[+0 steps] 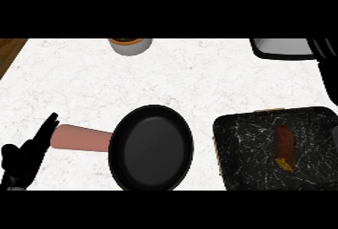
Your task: Pick the sweet potato from the tray and place it in the pot
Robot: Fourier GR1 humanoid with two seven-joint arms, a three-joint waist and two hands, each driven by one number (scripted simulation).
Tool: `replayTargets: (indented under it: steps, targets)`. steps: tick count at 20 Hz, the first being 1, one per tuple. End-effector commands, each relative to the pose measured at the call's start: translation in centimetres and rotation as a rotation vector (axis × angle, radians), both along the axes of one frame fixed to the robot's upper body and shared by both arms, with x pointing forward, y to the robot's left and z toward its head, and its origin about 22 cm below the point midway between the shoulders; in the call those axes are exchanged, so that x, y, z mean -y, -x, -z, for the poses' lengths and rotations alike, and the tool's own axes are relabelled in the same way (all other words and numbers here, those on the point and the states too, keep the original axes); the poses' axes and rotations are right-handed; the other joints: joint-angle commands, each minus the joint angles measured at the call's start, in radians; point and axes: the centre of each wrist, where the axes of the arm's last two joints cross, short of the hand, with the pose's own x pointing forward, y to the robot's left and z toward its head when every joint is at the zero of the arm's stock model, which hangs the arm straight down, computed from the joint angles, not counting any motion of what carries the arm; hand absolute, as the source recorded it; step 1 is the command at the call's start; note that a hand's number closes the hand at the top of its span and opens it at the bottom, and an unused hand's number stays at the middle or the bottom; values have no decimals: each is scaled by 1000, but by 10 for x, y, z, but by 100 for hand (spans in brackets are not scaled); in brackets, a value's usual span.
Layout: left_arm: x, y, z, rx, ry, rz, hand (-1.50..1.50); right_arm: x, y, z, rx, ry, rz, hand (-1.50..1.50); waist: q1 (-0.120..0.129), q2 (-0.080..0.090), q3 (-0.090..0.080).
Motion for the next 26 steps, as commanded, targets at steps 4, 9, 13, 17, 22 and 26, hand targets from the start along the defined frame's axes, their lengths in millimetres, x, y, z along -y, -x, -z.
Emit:
replayTargets:
  steps: [4, 9, 13, 17, 22, 26]
  targets:
    - [21, -49, -67, 275, 97, -74, 0, 91, 6, 39, -183, 94, 227, 150, -20, 3, -5]
    - [41, -60, -83, 347, 191, -70, 0, 149, 36, 79, -292, 484, 532, -150, -15, 14, -2]
    - [57, -67, -96, 346, 180, -69, 0, 169, 66, 148, -151, 356, 452, -150, -8, 5, -4]
    - [69, -68, -90, 335, 181, -89, 0, 180, 47, 101, -69, 378, 385, -150, -13, -1, -8]
    - [67, -66, -100, 326, 181, -103, 0, 191, 47, 47, -213, 601, 251, -150, -12, -3, -9]
    - [68, -73, -98, 329, 187, -96, 0, 163, 39, 24, -360, 830, 109, -150, -21, -4, -12]
